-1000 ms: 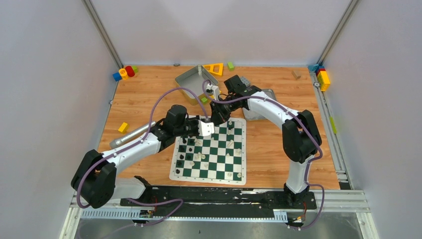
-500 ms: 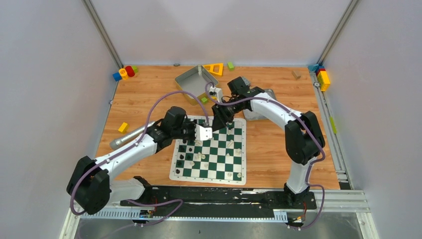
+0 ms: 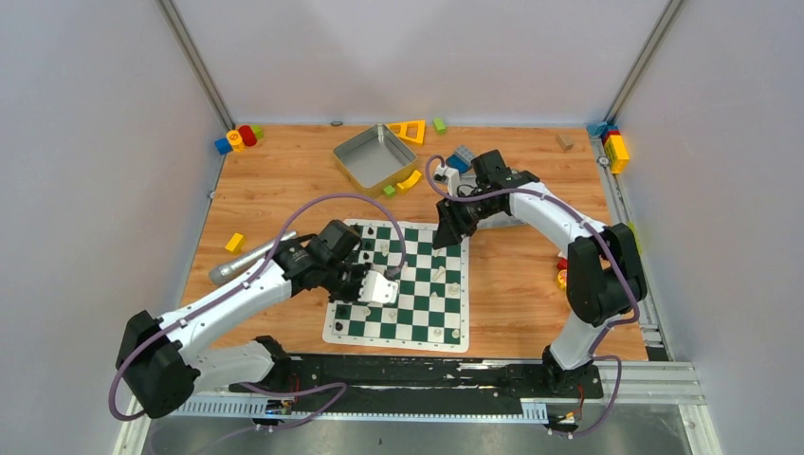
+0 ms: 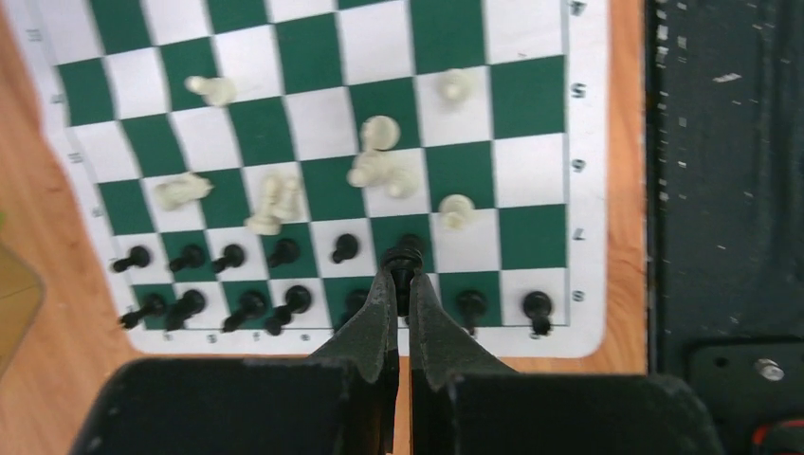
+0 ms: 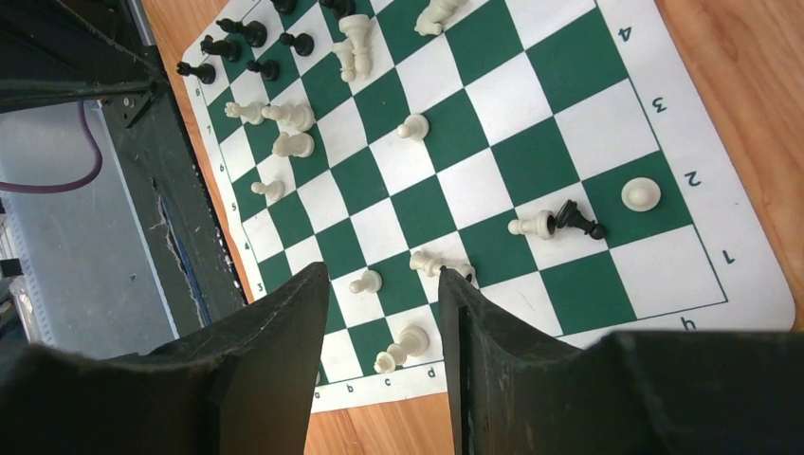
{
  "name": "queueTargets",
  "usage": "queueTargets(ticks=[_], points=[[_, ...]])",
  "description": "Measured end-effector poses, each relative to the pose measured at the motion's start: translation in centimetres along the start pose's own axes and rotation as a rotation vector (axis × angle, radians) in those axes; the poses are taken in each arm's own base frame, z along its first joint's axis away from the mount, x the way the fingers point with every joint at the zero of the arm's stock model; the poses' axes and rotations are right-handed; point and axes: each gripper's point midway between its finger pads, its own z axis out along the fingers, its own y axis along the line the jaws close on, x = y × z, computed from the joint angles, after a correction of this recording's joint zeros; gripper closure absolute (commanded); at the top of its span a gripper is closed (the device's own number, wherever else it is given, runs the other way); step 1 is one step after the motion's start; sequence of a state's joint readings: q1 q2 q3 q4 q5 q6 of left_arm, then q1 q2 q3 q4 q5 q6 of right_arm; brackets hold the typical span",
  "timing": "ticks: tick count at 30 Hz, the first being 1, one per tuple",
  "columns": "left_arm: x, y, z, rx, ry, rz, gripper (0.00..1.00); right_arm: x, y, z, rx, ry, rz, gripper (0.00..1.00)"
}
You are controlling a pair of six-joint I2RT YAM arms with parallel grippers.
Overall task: Set up the chess pieces on the board
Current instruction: Place the chess piece on the chessboard.
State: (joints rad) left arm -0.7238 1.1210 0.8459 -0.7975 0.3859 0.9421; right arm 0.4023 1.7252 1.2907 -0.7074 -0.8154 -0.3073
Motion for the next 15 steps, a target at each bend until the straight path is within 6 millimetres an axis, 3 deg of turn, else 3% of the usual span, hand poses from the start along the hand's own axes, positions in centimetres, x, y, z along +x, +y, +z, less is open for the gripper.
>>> queueTargets(ticks=[5,15], points=[[1.2,-3.3,1.3,0.113,0.084,-0.01,1.0,0.7,-0.2,0.1,0.003,0.012,0.002,0.54],[4.3,-4.8,2.9,0.188,0.229,-0.08,1.0,0.8,-0.3,0.1,0.003,0.012,-0.004,0.55]])
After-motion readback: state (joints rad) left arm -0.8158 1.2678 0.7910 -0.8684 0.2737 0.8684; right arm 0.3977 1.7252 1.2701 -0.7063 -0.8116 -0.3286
